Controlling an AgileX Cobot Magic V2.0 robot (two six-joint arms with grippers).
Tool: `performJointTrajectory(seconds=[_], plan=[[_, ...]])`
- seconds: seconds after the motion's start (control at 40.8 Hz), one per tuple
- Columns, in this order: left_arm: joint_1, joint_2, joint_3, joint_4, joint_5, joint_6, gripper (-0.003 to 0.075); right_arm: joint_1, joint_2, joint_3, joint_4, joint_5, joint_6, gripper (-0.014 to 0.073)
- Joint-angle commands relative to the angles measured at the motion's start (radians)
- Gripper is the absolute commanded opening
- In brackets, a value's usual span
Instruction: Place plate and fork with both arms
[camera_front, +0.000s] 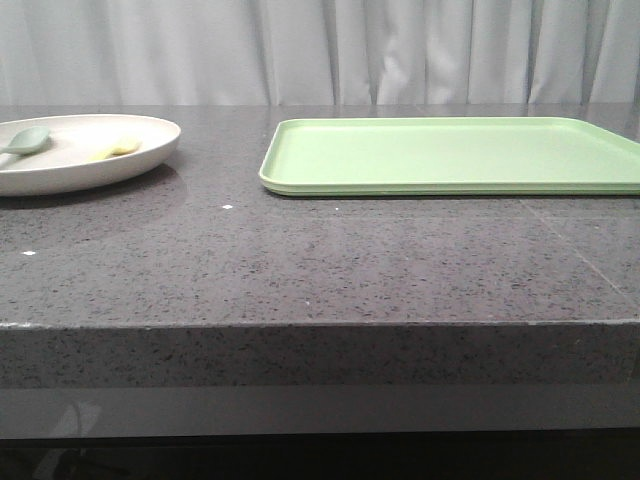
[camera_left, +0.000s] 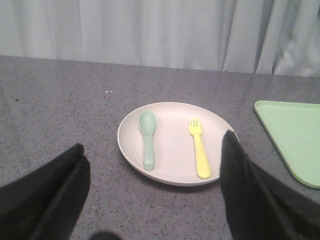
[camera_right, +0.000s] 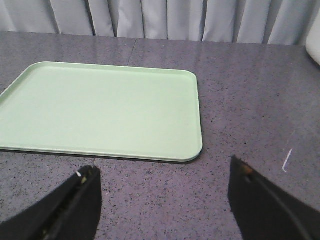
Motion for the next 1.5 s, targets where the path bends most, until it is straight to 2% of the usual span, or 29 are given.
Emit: performJointTrajectory(seconds=[0.0,0.319,0.564,0.809,0.883,1.03,1.201,1.324,1.471], plan=[[-0.001,0.022,-0.041,0.006,-0.054,-0.007,0.0533,0.001,0.015,-0.027,-0.010,-0.072,-0.006,0.0552],[-0.001,0.211,-0.181,0.137,0.087,-0.007,0.0533,0.001,0.015,-0.027,-0.010,-0.071,-0.006,0.0552],[-0.001,0.484,-0.297,0.226,0.142,-0.007,0.0533,0.001,0.015,-0.027,-0.010,-0.071,-0.006,0.0552],[0.032,0.760,-0.484,0.211,0.239,0.004,0.0533,0.001,0.015,-0.027,-0.010,-0.071,-0.006,0.0552],[0.078,0.831,-0.543,0.141,0.263,0.066,0.0533,0.001,0.015,-0.027,-0.010,-0.071,-0.006,0.0552],[0.195,0.957,-0.637,-0.190,0.308,0.272,0.0533,0.001,0.015,-0.027,-0.010,-0.071,-0.006,0.0552],[0.319,1.081,-0.682,-0.472,0.310,0.408,0.0533,0.001,0.015,-0.027,-0.010,-0.071,-0.006,0.0552],[0.375,1.151,-0.682,-0.623,0.299,0.482,0.0531,0.001,0.015,-0.027,-0.010,-0.071,-0.006,0.0552],[0.401,1.230,-0.682,-0.727,0.299,0.524,0.0498,0.001,0.015,-0.027,-0.010,-0.071,-0.006,0.0552]])
